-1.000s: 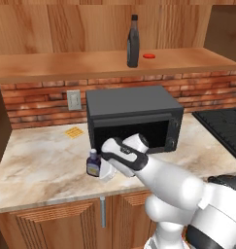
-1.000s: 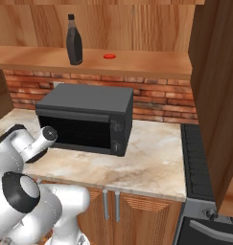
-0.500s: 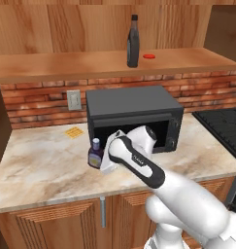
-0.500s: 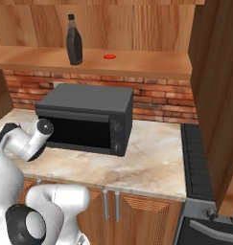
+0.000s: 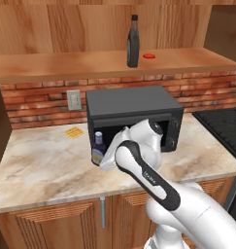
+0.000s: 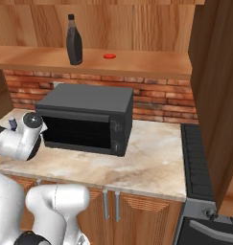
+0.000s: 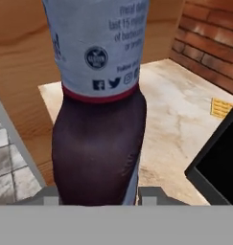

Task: Pick the syrup bottle and condiment bottle from the counter and place them in the cabinet.

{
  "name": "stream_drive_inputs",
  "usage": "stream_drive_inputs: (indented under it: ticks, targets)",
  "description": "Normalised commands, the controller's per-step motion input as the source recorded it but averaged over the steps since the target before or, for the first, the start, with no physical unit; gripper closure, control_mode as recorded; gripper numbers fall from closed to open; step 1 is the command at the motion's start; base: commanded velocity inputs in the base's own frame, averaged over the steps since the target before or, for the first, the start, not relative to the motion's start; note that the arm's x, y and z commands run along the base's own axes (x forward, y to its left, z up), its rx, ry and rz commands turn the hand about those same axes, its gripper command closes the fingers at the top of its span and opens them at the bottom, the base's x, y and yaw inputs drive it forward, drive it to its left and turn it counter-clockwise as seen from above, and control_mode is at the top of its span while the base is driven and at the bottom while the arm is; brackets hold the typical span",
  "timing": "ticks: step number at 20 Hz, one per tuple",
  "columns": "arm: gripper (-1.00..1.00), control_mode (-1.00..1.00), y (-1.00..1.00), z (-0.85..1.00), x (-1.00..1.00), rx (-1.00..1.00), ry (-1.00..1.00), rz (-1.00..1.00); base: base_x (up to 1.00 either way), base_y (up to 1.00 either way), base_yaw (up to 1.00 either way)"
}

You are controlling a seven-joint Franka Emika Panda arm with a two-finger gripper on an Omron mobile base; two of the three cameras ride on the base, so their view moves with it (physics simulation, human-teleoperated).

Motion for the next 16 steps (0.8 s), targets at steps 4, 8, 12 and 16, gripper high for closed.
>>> stream_drive_inputs:
  ticks: [4, 8, 12, 16]
  targets:
    - [1.0, -1.0, -0.23, 0.41, -0.4, 0.0, 0.12, -0.14, 0.0, 0.0, 0.0]
    - [1.0, -1.0, -0.25, 0.43, -0.41, 0.0, 0.1, -0.12, 0.0, 0.0, 0.0]
    - [1.0, -1.0, -0.33, 0.51, -0.37, 0.0, 0.06, -0.11, 0.0, 0.0, 0.0]
    - [1.0, -1.0, -0.38, 0.52, -0.27, 0.0, 0.05, -0.11, 0.0, 0.0, 0.0]
